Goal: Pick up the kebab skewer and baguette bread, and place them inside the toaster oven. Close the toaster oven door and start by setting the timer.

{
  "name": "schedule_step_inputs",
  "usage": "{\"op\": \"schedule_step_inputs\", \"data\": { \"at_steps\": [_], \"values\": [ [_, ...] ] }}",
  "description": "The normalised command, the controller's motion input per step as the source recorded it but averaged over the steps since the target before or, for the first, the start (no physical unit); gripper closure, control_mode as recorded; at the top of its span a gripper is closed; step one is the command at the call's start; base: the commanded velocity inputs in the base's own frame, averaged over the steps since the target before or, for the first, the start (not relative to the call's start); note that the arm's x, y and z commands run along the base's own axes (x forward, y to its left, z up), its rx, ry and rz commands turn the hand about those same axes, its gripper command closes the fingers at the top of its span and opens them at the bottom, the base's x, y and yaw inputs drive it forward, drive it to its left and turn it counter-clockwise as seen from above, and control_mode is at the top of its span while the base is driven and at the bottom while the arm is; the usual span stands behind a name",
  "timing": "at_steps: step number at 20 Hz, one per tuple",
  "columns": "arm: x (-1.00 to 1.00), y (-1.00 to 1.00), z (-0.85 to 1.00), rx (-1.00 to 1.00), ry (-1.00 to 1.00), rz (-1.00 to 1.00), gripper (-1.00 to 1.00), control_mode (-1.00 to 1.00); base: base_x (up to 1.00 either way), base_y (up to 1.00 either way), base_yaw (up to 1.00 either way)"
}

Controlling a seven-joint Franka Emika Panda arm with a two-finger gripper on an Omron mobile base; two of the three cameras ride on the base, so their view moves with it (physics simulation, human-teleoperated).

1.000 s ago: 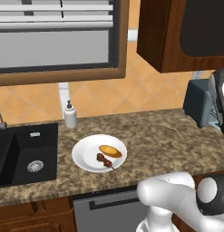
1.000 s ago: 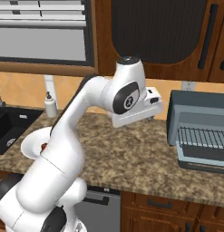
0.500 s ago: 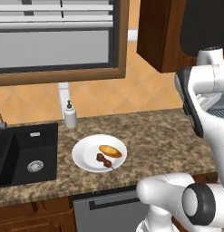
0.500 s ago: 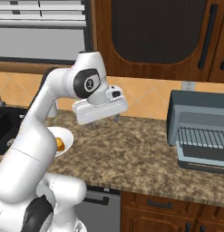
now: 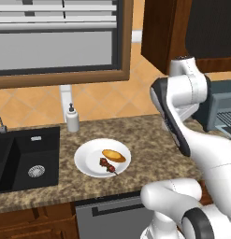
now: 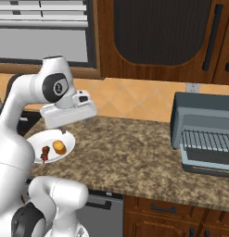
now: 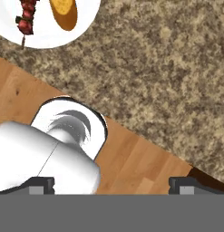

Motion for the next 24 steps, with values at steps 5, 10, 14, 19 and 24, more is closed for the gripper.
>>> {"op": "schedule_step_inputs", "data": {
  "at_steps": [5, 10, 14, 19, 24],
  "values": [
    [0.41, 1.00, -0.51, 0.00, 0.00, 0.03, -1.00, -1.00, 0.00, 0.00, 0.00],
    [0.79, 0.65, -0.43, 0.09, 0.00, 0.05, -1.00, -1.00, 0.00, 0.00, 0.00],
    [0.60, 0.72, -0.34, 0.08, 0.00, 0.01, -1.00, -1.00, 0.00, 0.00, 0.00],
    [0.46, 0.45, -0.36, 0.00, 0.01, 0.00, -1.00, -1.00, 0.00, 0.00, 0.00],
    [0.21, 0.14, -0.46, 0.00, 0.01, 0.04, -1.00, -1.00, 0.00, 0.00, 0.00]
  ]
}}
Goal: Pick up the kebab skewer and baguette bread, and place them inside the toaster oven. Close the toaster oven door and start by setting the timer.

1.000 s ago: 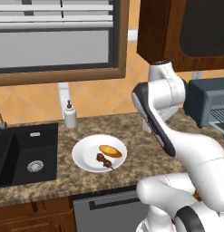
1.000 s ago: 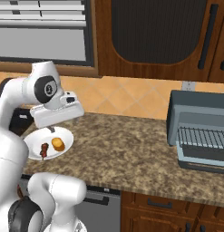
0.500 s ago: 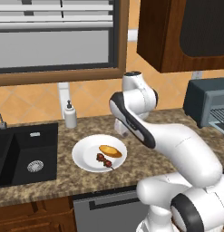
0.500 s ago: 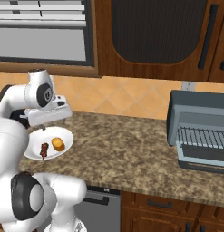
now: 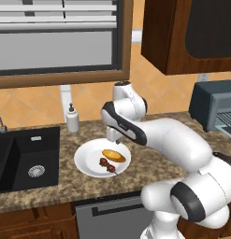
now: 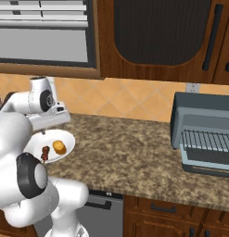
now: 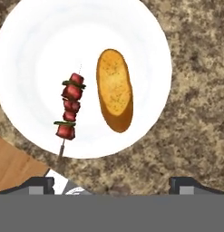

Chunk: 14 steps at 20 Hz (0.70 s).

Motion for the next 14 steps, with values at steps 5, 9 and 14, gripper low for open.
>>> {"op": "schedule_step_inputs", "data": {
  "at_steps": [5, 9, 14],
  "values": [
    [0.27, 0.06, -0.43, 0.02, 0.00, 0.05, -1.00, -1.00, 0.00, 0.00, 0.00],
    [0.16, 0.06, -0.54, -0.01, -0.03, 0.00, -1.00, -1.00, 0.00, 0.00, 0.00],
    [0.17, 0.13, -0.40, 0.00, 0.00, 0.00, -1.00, -1.00, 0.00, 0.00, 0.00]
  ]
}}
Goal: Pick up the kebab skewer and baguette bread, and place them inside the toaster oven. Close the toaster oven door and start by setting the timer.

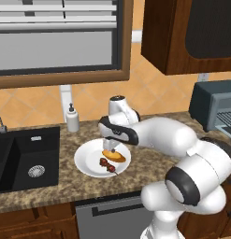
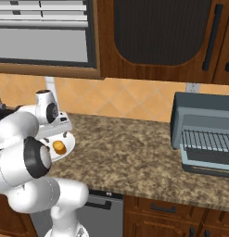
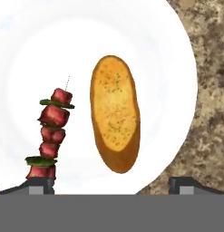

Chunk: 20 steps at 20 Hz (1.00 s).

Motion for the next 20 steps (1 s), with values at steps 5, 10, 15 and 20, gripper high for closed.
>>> {"op": "schedule_step_inputs", "data": {
  "at_steps": [5, 10, 15, 20],
  "values": [
    [0.29, 0.40, -0.32, 0.00, 0.00, 0.00, -1.00, -1.00, 0.00, 0.00, 0.00],
    [0.28, 0.05, -0.27, 0.00, 0.00, 0.00, -1.00, -1.00, 0.00, 0.00, 0.00],
    [0.02, 0.00, -0.28, 0.00, 0.00, 0.00, -1.00, -1.00, 0.00, 0.00, 0.00],
    [0.00, 0.00, -0.20, 0.00, -0.02, 0.00, -1.00, -1.00, 0.00, 0.00, 0.00]
  ]
}}
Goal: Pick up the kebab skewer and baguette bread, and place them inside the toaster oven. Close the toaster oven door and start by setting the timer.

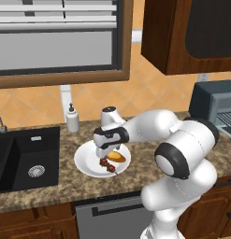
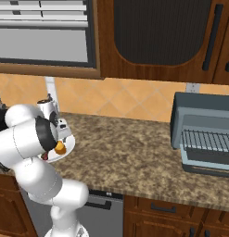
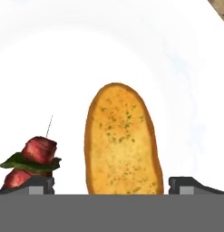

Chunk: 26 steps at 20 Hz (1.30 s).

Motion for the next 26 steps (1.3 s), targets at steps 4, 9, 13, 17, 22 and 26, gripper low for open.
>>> {"op": "schedule_step_inputs", "data": {
  "at_steps": [4, 9, 13, 17, 22, 26],
  "values": [
    [-0.02, -0.08, -0.22, 0.00, -0.06, 0.00, -1.00, -1.00, 0.00, 0.00, 0.00],
    [0.00, -0.04, -0.18, 0.00, -0.01, 0.00, -1.00, -1.00, 0.00, 0.00, 0.00],
    [-0.03, -0.07, -0.11, 0.00, 0.00, 0.00, -1.00, -1.00, 0.00, 0.00, 0.00],
    [0.00, -0.20, -0.10, 0.00, 0.00, 0.00, -1.00, -1.00, 0.00, 0.00, 0.00],
    [-0.06, -0.16, -0.13, 0.00, 0.00, 0.00, -1.00, -1.00, 0.00, 0.00, 0.00],
    [-0.33, 0.00, -0.16, 0.00, 0.00, 0.00, -1.00, -1.00, 0.00, 0.00, 0.00]
  ]
}}
